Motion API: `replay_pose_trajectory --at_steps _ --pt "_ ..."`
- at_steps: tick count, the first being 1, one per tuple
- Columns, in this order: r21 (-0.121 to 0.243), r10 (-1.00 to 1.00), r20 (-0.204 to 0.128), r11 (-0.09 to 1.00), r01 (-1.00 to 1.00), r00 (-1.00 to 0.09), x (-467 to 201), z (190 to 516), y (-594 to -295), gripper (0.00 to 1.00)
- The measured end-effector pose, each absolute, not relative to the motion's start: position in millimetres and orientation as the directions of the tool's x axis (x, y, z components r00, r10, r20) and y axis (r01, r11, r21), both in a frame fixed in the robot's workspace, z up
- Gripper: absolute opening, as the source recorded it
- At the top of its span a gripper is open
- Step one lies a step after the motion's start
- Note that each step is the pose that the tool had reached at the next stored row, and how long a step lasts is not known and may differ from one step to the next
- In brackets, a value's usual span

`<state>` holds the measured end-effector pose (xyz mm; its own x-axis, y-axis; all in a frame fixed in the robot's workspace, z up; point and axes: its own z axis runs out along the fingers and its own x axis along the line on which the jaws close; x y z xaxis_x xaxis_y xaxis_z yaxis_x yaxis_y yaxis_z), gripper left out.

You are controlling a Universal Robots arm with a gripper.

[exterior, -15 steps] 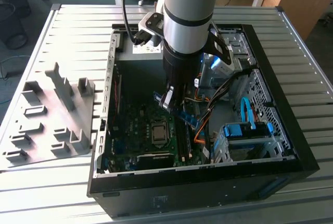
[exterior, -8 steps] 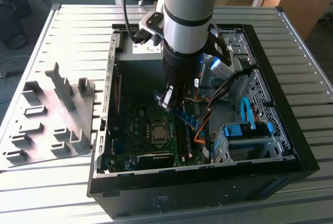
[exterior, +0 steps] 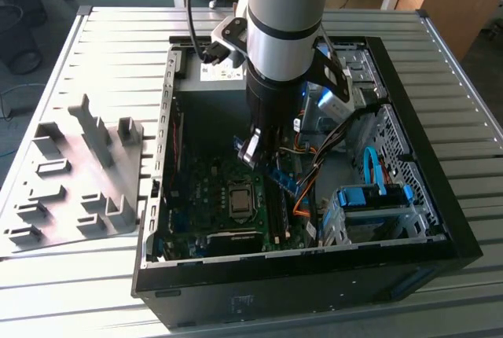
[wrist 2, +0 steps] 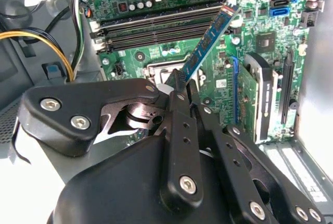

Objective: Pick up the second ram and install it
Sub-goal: 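Insert the second ram into the second slot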

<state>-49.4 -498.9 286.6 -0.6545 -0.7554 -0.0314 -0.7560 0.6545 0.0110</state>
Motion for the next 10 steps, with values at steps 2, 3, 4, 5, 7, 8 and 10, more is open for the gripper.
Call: replay_pose_trajectory --at_steps 2,3,4,5,7,8,10 --pt "0.011 -0.750 -0.031 0.661 -0.750 -0.661 -49.4 286.6 -498.9 0.14" --pt "0.011 -0.747 -0.031 0.664 -0.747 -0.664 -49.4 286.5 -498.9 0.14" --pt "0.011 -0.744 -0.031 0.668 -0.744 -0.668 -49.4 286.5 -498.9 0.14" --pt "0.011 -0.741 -0.031 0.671 -0.741 -0.671 -49.4 286.5 -498.9 0.14" --pt "0.011 -0.735 -0.031 0.677 -0.736 -0.677 -49.4 286.5 -498.9 0.14" --pt "0.011 -0.733 -0.031 0.680 -0.733 -0.680 -49.4 286.5 -498.9 0.14" --pt "0.011 -0.727 -0.031 0.686 -0.728 -0.686 -49.4 286.5 -498.9 0.14"
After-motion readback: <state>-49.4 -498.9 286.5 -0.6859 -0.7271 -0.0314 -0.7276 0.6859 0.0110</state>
